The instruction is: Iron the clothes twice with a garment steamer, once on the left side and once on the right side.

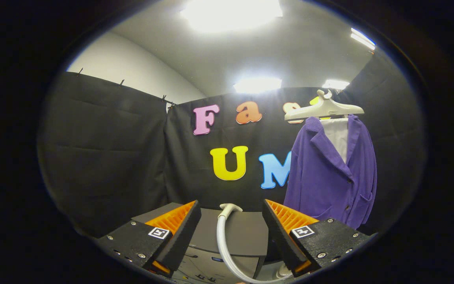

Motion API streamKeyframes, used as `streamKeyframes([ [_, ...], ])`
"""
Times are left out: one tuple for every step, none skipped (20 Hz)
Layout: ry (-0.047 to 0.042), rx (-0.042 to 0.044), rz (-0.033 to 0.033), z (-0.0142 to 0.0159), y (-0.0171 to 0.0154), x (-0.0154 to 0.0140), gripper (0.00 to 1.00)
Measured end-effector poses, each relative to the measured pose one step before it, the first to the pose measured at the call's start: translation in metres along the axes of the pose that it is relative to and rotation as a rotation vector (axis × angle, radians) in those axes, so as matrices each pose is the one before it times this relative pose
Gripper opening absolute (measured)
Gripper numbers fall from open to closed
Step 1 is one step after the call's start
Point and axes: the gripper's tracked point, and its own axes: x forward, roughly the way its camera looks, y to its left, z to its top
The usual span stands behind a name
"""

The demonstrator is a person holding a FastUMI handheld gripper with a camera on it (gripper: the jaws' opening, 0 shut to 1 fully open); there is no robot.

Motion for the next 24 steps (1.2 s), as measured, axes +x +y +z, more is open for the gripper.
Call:
streamKeyframes([
  [0.01056, 0.00993, 0.00381, 0.00382, -0.00211, 0.01466, 0.96],
  [0.0143, 0.01247, 0.00628, 0.00277, -0.00121, 0.01294, 0.96],
  [0.01478, 0.01186, 0.00925, 0.00108, 0.00003, 0.0131, 0.96],
  [0.01683, 0.00927, 0.00565, 0.00325, -0.00144, 0.015, 0.96],
  [0.02184, 0.01173, 0.00332, -0.00015, -0.0008, 0.01379, 0.96],
  [0.02442, 0.01316, 0.01016, 0.0004, -0.00033, 0.01454, 0.96],
  [0.02523, 0.01866, 0.0089, -0.00067, 0.0017, 0.01353, 0.96],
  [0.02654, 0.02043, 0.0144, -0.00027, 0.00109, 0.01498, 0.96],
  [0.02528, 0.02205, 0.01202, -0.00062, 0.00156, 0.01581, 0.96],
  [0.03039, 0.02084, 0.01047, -0.00182, 0.00032, 0.01545, 0.96],
  [0.02474, 0.01721, 0.01056, -0.0025, 0.00084, 0.01536, 0.95],
  [0.02862, 0.0099, 0.00455, -0.00179, -0.00035, 0.01579, 0.95],
  [0.03106, 0.00185, 0.00407, -0.00392, -0.00192, 0.01823, 0.95],
  [0.02997, 0.00032, -0.00064, -0.00347, -0.00165, 0.0157, 0.95],
  [0.03341, 0.00086, 0.00018, -0.00363, -0.00217, 0.01547, 0.95],
  [0.02881, -0.00149, -0.00428, -0.00492, -0.00198, 0.01489, 0.95],
  [0.0316, -0.00581, -0.01463, -0.00668, -0.00415, 0.01545, 0.95],
  [0.02792, -0.01199, -0.01416, -0.00521, -0.00323, 0.01216, 0.95],
  [0.03029, -0.00996, -0.01059, -0.00475, -0.00284, 0.01583, 0.96],
  [0.03208, -0.00987, -0.00572, -0.00702, -0.00144, 0.01283, 0.96],
  [0.02772, -0.01344, 0.0032, -0.00519, 0.00043, 0.0126, 0.96],
  [0.02455, -0.00979, -0.00568, -0.00498, -0.00189, 0.01175, 0.96],
  [0.02509, -0.00364, -0.01108, -0.00538, -0.00313, 0.01008, 0.95],
  [0.02224, -0.00007, -0.00709, -0.00419, -0.00196, 0.01046, 0.95],
])
